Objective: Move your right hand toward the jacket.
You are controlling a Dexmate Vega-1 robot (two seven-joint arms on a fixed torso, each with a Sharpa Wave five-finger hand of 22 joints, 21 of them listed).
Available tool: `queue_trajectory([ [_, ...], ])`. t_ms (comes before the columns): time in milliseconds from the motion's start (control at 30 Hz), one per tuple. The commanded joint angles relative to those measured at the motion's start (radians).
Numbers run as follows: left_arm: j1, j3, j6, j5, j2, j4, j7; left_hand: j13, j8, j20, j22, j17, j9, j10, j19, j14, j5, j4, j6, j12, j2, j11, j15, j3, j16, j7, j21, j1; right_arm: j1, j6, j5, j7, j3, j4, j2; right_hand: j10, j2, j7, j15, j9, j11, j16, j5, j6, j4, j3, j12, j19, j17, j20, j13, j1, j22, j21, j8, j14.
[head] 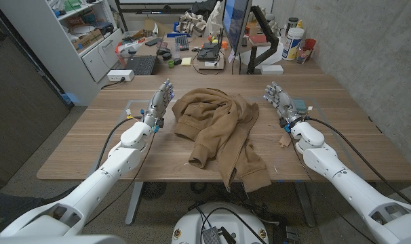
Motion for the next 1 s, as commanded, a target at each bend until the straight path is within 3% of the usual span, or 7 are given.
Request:
queue_trajectory([
  [33,-0.006,0.002,0.02,0.0,0.008,-0.014,0.0,0.005,0.004,-0.03,0.004,0.001,0.005,-0.001,-0.009,-0.01,0.011,0.002,0.0,0.002,0.003,0.001,0.002,0.004,0.001,0.003,-0.007,0.009,0.02,0.018,-0.022,0.001,-0.002,0.008,-0.003,0.006,0.001,-0.003,-0.001,0.003,-0.004,0.004,0.003,0.004,-0.002,0.007,0.005,0.005,0.002,-0.007,0.004,0.01,0.005,-0.004,0.005,0.005],
  [167,0.0,0.0,0.035,-0.003,0.015,-0.032,0.007,0.005,0.004,-0.027,0.004,0.001,0.006,-0.001,-0.012,-0.01,0.011,0.003,0.0,0.002,0.005,0.0,0.001,0.004,0.001,0.002,-0.009,0.009,0.033,0.051,-0.013,0.039,-0.003,0.038,0.009,0.011,0.0,-0.007,-0.003,0.003,-0.006,0.005,0.003,0.007,-0.005,0.007,0.006,0.007,0.001,-0.007,0.004,0.013,0.005,-0.005,0.006,0.012],
  [767,0.009,-0.012,0.064,-0.01,0.042,-0.084,0.018,0.005,0.004,-0.024,0.005,0.001,0.006,0.001,-0.019,-0.012,0.013,0.004,0.004,0.003,0.01,-0.002,0.004,0.001,0.001,0.002,-0.016,0.011,0.038,0.079,-0.042,0.031,-0.003,0.034,-0.001,0.014,-0.013,-0.012,-0.004,0.003,-0.008,0.003,0.003,0.011,-0.014,0.001,0.005,0.003,-0.001,-0.001,0.005,0.017,0.005,-0.014,0.007,0.016],
  [1000,0.013,-0.019,0.066,-0.016,0.049,-0.088,0.015,0.005,0.005,-0.023,0.005,0.001,0.006,0.002,-0.019,-0.012,0.014,0.004,0.006,0.003,0.012,0.0,0.005,0.001,0.001,0.001,-0.017,0.012,0.045,0.151,-0.043,0.049,0.003,0.086,0.025,0.019,-0.021,-0.024,-0.011,0.003,-0.015,0.002,0.004,0.023,-0.02,-0.002,0.005,0.002,-0.002,-0.001,0.005,0.02,0.005,-0.019,0.011,0.018],
])
